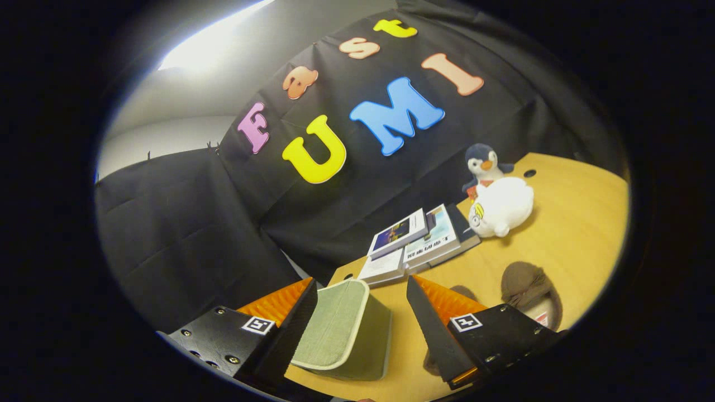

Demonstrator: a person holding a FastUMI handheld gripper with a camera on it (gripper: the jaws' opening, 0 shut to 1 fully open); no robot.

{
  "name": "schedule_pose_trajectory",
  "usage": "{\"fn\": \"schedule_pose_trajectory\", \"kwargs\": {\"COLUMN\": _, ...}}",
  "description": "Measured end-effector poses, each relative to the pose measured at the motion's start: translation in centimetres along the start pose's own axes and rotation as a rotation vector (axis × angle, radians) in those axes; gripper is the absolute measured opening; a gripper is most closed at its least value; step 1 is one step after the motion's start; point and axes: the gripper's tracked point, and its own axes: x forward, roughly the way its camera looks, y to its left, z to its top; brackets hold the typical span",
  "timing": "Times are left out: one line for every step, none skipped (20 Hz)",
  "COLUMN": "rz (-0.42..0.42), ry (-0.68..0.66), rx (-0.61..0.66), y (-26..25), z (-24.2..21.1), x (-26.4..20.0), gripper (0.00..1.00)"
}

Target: Open the storage box then place both shoes into the box .Put the left shoe in first, then the right shoe, with the right side of both shoes facing outward in a uniform manner.

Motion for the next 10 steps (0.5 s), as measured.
{"fn": "schedule_pose_trajectory", "kwargs": {"rz": 0.017, "ry": 0.023, "rx": 0.054, "y": 0.0, "z": -0.7, "x": 0.2, "gripper": 0.98}}
{"fn": "schedule_pose_trajectory", "kwargs": {"rz": 0.034, "ry": 0.045, "rx": 0.106, "y": 0.1, "z": -1.4, "x": 0.4, "gripper": 0.98}}
{"fn": "schedule_pose_trajectory", "kwargs": {"rz": 0.045, "ry": 0.062, "rx": 0.151, "y": 0.2, "z": -2.0, "x": 0.5, "gripper": 0.98}}
{"fn": "schedule_pose_trajectory", "kwargs": {"rz": 0.057, "ry": 0.078, "rx": 0.192, "y": 0.2, "z": -2.5, "x": 0.6, "gripper": 0.98}}
{"fn": "schedule_pose_trajectory", "kwargs": {"rz": 0.068, "ry": 0.095, "rx": 0.224, "y": 0.3, "z": -3.3, "x": 0.7, "gripper": 0.98}}
{"fn": "schedule_pose_trajectory", "kwargs": {"rz": 0.074, "ry": 0.114, "rx": 0.251, "y": 0.2, "z": -3.9, "x": 1.0, "gripper": 0.98}}
{"fn": "schedule_pose_trajectory", "kwargs": {"rz": 0.081, "ry": 0.133, "rx": 0.277, "y": 0.3, "z": -4.7, "x": 1.0, "gripper": 0.98}}
{"fn": "schedule_pose_trajectory", "kwargs": {"rz": 0.088, "ry": 0.151, "rx": 0.308, "y": 0.2, "z": -5.3, "x": 1.1, "gripper": 0.98}}
{"fn": "schedule_pose_trajectory", "kwargs": {"rz": 0.096, "ry": 0.165, "rx": 0.344, "y": 0.2, "z": -5.8, "x": 1.3, "gripper": 0.98}}
{"fn": "schedule_pose_trajectory", "kwargs": {"rz": 0.103, "ry": 0.181, "rx": 0.386, "y": 0.2, "z": -6.4, "x": 1.5, "gripper": 0.98}}
